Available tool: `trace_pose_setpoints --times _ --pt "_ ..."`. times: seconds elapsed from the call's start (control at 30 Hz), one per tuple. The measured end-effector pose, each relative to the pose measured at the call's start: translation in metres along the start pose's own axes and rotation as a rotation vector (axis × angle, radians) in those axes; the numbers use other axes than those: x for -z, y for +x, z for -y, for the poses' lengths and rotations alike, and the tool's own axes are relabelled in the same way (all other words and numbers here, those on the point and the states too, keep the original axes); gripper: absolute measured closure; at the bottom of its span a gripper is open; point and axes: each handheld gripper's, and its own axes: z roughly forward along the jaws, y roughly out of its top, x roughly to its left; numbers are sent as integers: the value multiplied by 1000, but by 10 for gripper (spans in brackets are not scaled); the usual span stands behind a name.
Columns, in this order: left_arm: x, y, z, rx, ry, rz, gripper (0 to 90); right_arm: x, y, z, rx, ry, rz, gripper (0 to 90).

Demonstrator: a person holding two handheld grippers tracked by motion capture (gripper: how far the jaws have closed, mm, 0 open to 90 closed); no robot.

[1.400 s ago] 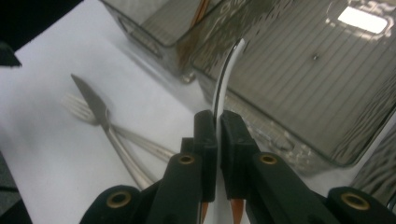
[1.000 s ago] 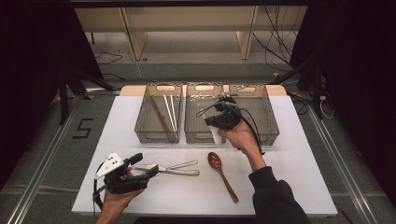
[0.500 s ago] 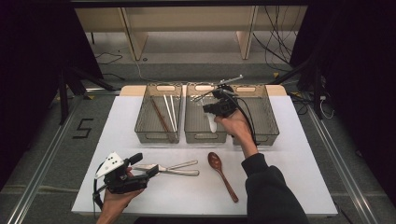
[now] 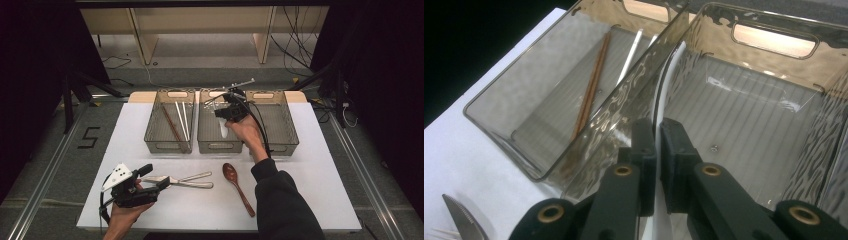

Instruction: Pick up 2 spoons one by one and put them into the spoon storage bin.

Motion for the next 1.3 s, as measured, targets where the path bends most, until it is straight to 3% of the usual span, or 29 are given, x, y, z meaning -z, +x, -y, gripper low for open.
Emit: trace_pose_setpoints --times 1.3 --pt "0 0 0 0 -2 1 159 -42 2 3 -58 15 53 854"
